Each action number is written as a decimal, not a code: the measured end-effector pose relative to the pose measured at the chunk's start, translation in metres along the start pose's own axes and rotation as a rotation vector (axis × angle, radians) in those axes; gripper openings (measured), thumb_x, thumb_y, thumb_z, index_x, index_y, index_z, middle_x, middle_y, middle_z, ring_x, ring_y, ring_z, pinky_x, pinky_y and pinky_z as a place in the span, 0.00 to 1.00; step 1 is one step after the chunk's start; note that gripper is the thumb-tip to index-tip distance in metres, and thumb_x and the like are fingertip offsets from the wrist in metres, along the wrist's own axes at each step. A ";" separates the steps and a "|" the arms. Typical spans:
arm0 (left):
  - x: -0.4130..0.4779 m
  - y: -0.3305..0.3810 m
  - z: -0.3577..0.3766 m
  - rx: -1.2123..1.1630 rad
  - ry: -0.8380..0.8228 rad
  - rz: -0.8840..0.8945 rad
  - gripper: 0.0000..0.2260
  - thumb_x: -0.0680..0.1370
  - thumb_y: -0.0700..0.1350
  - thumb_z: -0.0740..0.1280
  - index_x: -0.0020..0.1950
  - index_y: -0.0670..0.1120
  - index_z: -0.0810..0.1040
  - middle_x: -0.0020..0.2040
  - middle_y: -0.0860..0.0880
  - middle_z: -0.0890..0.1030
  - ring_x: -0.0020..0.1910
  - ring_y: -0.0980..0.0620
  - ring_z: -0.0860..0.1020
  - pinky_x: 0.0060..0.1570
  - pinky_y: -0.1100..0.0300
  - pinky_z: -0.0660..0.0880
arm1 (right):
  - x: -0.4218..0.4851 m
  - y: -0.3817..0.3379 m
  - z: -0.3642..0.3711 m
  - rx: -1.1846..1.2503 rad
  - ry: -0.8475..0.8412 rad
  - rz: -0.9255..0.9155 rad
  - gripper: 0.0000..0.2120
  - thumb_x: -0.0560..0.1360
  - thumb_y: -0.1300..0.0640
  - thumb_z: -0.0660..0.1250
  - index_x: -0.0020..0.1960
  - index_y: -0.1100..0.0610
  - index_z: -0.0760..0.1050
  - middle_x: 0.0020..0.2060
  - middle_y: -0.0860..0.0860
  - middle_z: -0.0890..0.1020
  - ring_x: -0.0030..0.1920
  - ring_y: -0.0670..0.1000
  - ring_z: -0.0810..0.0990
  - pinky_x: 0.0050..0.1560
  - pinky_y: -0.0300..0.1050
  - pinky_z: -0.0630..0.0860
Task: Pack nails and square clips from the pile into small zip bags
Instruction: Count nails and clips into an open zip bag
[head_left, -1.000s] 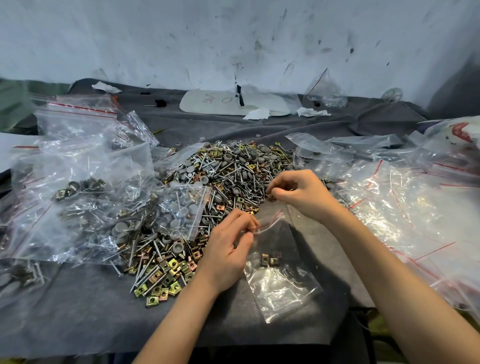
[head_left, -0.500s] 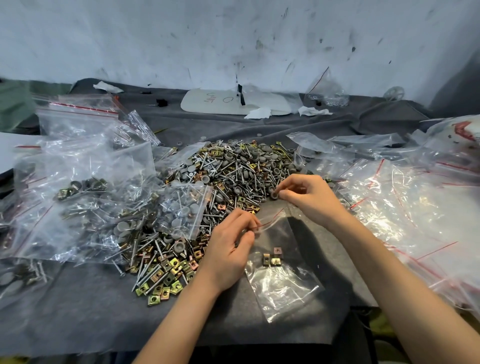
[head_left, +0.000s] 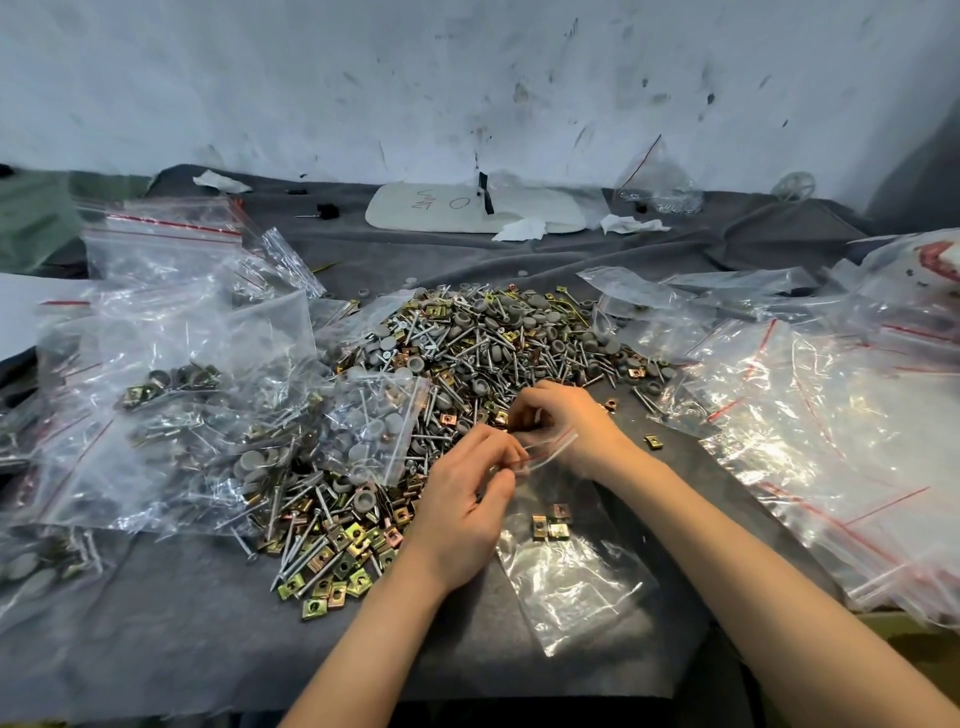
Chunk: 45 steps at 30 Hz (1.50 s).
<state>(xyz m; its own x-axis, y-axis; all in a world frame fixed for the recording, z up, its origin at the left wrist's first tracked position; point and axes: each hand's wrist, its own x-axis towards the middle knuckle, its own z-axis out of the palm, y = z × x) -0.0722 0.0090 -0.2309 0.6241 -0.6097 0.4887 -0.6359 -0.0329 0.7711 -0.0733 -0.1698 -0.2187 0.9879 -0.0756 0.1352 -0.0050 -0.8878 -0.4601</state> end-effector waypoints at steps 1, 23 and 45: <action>0.000 0.000 0.000 0.002 -0.001 0.000 0.06 0.73 0.48 0.55 0.40 0.51 0.70 0.43 0.50 0.75 0.42 0.54 0.73 0.43 0.61 0.70 | 0.000 0.001 0.000 -0.005 -0.005 0.004 0.07 0.70 0.56 0.73 0.47 0.54 0.79 0.44 0.50 0.78 0.43 0.48 0.75 0.47 0.40 0.72; -0.002 0.000 0.001 0.035 0.006 -0.035 0.10 0.76 0.49 0.56 0.42 0.46 0.74 0.41 0.49 0.76 0.41 0.54 0.74 0.43 0.61 0.71 | -0.039 -0.018 -0.044 0.624 0.142 0.000 0.10 0.69 0.70 0.72 0.44 0.56 0.80 0.42 0.55 0.83 0.45 0.53 0.83 0.51 0.46 0.80; -0.001 0.001 0.000 0.085 0.004 0.033 0.05 0.78 0.41 0.62 0.46 0.43 0.76 0.47 0.50 0.76 0.45 0.57 0.75 0.45 0.73 0.68 | -0.047 -0.036 -0.058 0.130 0.011 -0.090 0.08 0.76 0.55 0.68 0.53 0.51 0.83 0.46 0.45 0.78 0.46 0.43 0.77 0.45 0.34 0.70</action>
<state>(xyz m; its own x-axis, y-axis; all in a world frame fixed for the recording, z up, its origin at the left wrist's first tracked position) -0.0741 0.0096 -0.2307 0.6040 -0.6087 0.5145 -0.6918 -0.0800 0.7176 -0.1287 -0.1607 -0.1580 0.9818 -0.0039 0.1900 0.1041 -0.8253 -0.5550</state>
